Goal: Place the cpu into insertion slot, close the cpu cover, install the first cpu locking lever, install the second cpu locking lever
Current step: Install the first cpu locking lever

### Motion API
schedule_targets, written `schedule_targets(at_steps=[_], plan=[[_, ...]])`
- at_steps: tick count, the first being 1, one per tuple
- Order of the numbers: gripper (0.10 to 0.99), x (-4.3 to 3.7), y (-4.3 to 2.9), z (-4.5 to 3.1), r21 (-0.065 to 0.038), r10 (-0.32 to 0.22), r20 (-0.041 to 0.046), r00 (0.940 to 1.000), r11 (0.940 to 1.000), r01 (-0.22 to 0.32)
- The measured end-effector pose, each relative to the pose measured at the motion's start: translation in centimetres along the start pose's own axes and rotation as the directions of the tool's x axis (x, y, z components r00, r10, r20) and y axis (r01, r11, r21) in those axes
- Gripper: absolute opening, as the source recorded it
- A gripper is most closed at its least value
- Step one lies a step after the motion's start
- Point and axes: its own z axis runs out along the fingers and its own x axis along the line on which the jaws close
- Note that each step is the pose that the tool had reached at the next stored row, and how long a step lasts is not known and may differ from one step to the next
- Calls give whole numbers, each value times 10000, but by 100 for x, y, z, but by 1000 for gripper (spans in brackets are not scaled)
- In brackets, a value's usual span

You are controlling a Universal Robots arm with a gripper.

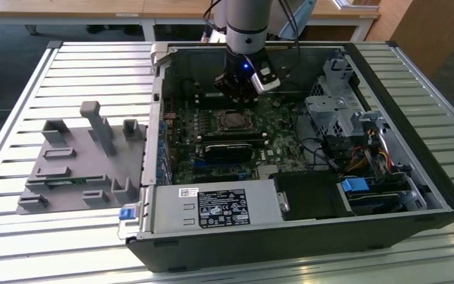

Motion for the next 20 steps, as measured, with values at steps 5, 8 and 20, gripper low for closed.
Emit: schedule_targets(at_steps=[5,8,20], plan=[[106,-2,3,-6,-63,2,1,10000,10000,-2],[106,-2,4,-33,-60,2,-1,10000,10000,-2],[106,-7,-8,-152,-56,2,-3,10000,10000,-2]])
